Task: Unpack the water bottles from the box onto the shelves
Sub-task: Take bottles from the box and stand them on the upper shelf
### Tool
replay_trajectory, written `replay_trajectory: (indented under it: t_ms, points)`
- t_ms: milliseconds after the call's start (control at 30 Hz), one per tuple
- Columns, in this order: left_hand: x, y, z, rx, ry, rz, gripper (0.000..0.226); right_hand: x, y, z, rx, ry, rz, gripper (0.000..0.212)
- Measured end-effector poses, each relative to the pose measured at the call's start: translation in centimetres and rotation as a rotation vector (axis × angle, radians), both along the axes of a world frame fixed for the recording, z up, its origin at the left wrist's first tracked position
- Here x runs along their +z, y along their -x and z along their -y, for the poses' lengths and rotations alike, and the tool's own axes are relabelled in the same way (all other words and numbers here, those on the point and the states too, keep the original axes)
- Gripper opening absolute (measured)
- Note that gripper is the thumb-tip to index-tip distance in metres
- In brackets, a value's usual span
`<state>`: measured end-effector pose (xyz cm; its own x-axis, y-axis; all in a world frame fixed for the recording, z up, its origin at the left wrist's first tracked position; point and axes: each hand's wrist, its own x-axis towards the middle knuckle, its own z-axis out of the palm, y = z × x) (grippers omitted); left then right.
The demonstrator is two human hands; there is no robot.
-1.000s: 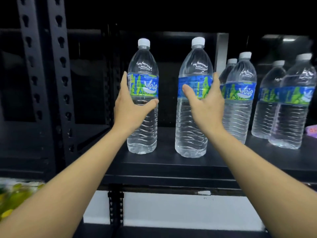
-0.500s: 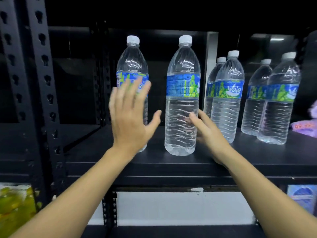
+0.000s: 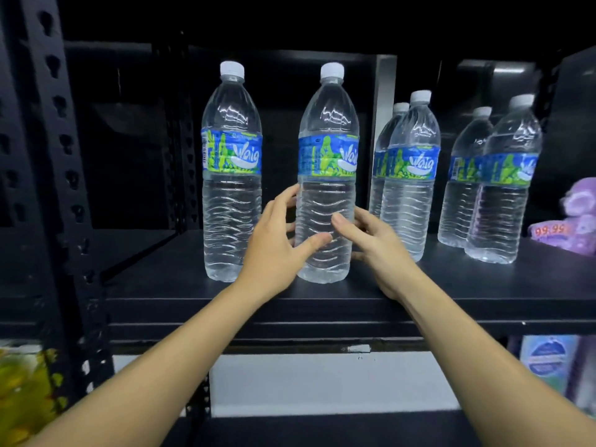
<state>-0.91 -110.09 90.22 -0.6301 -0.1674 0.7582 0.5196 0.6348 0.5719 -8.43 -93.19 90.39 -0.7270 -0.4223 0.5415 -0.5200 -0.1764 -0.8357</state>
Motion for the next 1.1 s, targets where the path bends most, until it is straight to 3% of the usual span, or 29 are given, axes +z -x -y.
replay_trajectory:
  t_ms: [233, 400, 600, 767, 900, 1100]
  points:
    - [0.1, -0.1, 0.9, -0.183, -0.051, 0.142, 0.076, 0.2, 0.0, -0.1, -0.036, 0.084, 0.074, 0.022]
    - [-0.1, -0.3, 0.8, -0.086, 0.013, 0.117, 0.076, -0.2, 0.3, -0.2, 0.044, 0.059, 0.121, 0.046]
    - [-0.7, -1.3, 1.3, 0.024, 0.101, 0.111, 0.066, -0.5, 0.6, 0.1, -0.053, -0.035, -0.021, 0.081]
    - [-1.7, -2.8, 2.7, 0.063, 0.255, 0.309, 0.034, 0.0, 2.6, 0.6, -0.071, -0.112, -0.082, 0.062]
    - [-1.9, -3.0, 2.7, 0.051, 0.350, 0.337, 0.011, 1.0, 4.8, 1.9, -0.142, -0.223, -0.113, 0.049]
    - [-2.2, -2.7, 2.6, 0.076, 0.361, 0.328, 0.013, 2.1, 7.8, 4.5, -0.112, -0.332, -0.066, 0.039]
